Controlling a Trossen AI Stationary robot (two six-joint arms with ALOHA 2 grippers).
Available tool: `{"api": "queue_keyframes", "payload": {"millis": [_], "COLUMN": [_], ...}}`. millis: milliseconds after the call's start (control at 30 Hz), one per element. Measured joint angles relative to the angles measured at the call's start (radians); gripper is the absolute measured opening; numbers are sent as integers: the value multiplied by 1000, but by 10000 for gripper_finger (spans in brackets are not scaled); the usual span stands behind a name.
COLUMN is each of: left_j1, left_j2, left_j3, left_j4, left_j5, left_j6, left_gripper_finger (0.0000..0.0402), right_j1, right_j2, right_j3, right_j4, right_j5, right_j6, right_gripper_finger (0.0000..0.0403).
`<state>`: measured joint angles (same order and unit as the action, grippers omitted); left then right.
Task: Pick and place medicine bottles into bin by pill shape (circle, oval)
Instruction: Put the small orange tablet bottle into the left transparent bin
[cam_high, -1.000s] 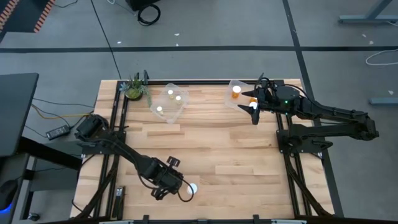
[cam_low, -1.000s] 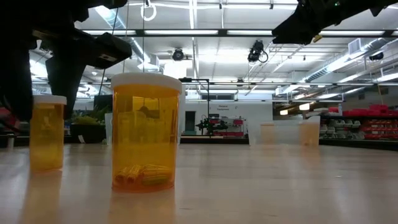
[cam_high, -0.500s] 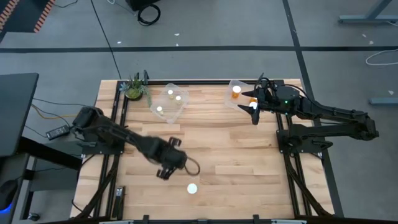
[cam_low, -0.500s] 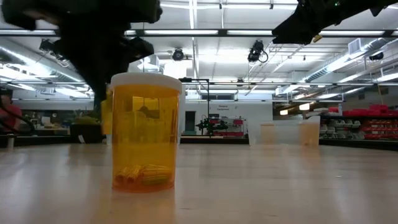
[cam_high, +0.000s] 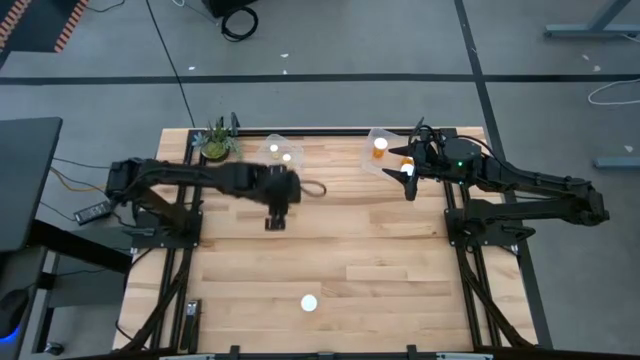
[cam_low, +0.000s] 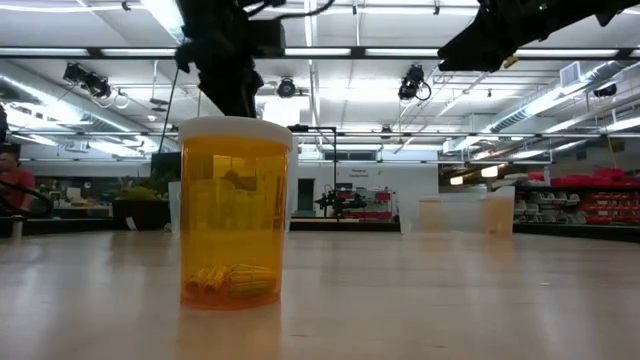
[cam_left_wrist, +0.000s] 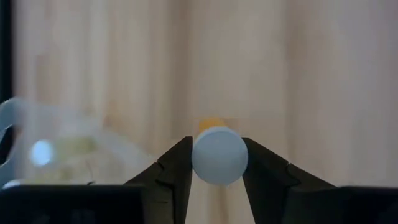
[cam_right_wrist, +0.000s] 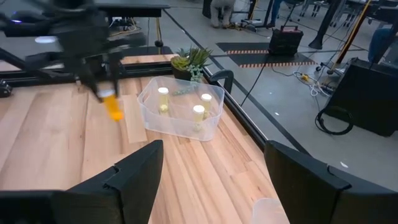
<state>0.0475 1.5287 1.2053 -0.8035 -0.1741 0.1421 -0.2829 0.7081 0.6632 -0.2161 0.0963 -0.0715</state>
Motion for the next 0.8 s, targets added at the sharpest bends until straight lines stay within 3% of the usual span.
{"api": "queue_keyframes", "payload": {"millis": [400,800], "left_j1": [278,403], "left_j2": [2,55], "left_j3": [0,-3], "left_j4": [-3,2], "left_j5": [1,21], "left_j6": [30,106], "left_gripper_finger": [131,132], "right_j1": [0,0], "right_j2": [0,0], "right_j3": [0,0], "right_j4": [-1,-3], "right_j5": [0,0], "right_j6": [-7,-8], "right_gripper_finger": [287,287]}}
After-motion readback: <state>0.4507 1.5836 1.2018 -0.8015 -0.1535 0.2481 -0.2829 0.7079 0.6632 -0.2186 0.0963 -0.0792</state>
